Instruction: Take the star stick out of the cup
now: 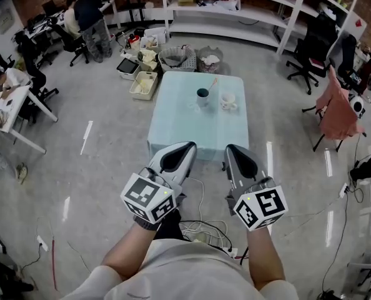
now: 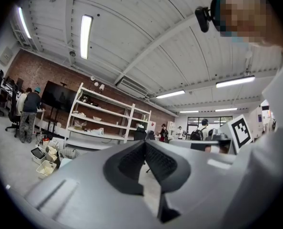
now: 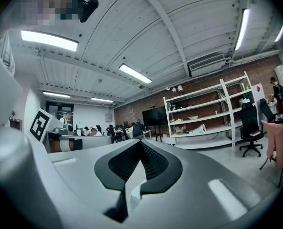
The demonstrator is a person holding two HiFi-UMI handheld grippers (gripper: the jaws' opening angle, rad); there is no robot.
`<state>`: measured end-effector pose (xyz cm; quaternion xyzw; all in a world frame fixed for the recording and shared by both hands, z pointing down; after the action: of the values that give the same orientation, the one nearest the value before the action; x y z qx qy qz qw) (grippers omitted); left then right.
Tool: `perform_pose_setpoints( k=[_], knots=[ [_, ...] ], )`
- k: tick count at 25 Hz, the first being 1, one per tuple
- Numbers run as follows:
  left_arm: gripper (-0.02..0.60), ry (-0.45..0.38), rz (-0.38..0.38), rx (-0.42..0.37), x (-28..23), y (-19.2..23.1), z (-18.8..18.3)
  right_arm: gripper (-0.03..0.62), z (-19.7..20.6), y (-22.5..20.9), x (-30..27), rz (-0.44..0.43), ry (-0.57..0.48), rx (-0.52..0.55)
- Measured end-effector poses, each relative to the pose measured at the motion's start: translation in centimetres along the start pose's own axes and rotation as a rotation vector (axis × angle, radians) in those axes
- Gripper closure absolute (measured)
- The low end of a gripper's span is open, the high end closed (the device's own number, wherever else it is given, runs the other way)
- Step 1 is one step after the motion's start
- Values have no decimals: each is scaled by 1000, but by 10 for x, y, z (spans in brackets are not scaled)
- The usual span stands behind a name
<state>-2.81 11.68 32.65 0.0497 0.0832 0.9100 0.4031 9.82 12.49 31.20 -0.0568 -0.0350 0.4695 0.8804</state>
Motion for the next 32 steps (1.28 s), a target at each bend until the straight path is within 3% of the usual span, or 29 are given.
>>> perform_pose_setpoints(
  k=[8, 17, 26, 32],
  knots=[
    [577, 23, 62, 1, -54, 84, -9, 583, 9, -27, -93, 72, 32, -31],
    [577, 76, 136, 32, -99, 180, 4, 583, 30, -48, -183, 182, 58, -74],
    [577, 100, 184, 57, -141, 213, 17, 582, 48, -77, -224, 236, 102, -94],
    [577, 129, 171, 50, -183, 229, 34, 580, 70, -122, -254, 240, 138, -119]
  ],
)
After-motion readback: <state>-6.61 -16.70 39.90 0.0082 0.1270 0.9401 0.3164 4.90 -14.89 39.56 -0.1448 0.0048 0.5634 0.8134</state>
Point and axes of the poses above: the fingertips, and each gripper's own axes: x backward along the fingers, y to its left, z out of its underside, the point moved 3 cm from there along x, backward along the fingers
